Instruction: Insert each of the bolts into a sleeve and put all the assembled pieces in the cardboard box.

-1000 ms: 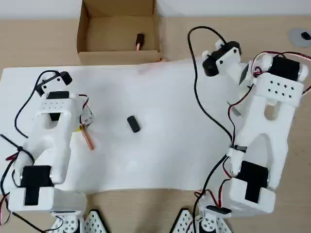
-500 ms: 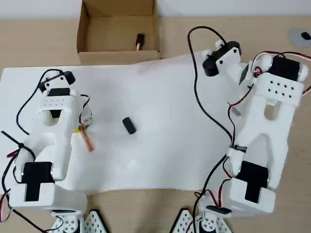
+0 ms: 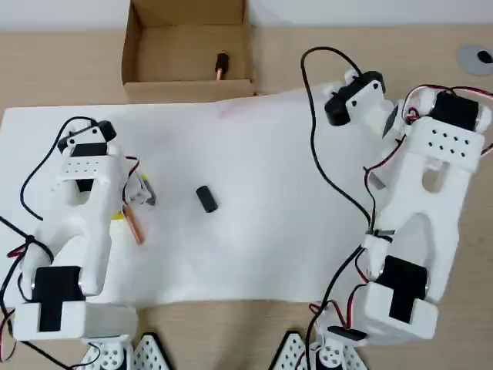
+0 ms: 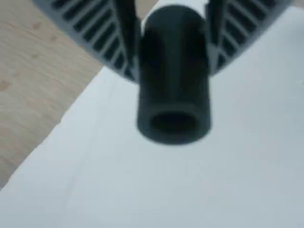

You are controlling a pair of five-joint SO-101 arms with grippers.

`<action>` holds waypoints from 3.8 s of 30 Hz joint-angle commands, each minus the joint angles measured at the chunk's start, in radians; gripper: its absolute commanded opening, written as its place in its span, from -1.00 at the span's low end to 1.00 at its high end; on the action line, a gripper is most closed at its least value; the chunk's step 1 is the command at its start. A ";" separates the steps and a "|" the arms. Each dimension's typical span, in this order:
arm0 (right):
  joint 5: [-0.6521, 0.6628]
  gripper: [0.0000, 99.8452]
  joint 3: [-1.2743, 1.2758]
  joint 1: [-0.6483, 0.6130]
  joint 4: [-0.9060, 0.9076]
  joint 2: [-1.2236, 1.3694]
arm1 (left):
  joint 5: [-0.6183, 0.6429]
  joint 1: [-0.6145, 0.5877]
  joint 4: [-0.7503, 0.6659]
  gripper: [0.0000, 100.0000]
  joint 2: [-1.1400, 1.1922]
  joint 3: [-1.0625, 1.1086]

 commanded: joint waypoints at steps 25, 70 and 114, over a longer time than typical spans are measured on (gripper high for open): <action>0.052 -0.98 0.004 0.056 -0.037 -0.051 | 0.003 -0.031 0.089 -0.49 -0.271 -0.043; 0.071 -0.98 0.031 0.070 -0.017 -0.051 | 0.074 -0.212 -0.120 -0.68 -0.409 0.241; -0.077 -0.98 0.035 -0.051 0.026 -0.050 | 0.072 -0.327 -0.216 -0.76 -0.082 0.229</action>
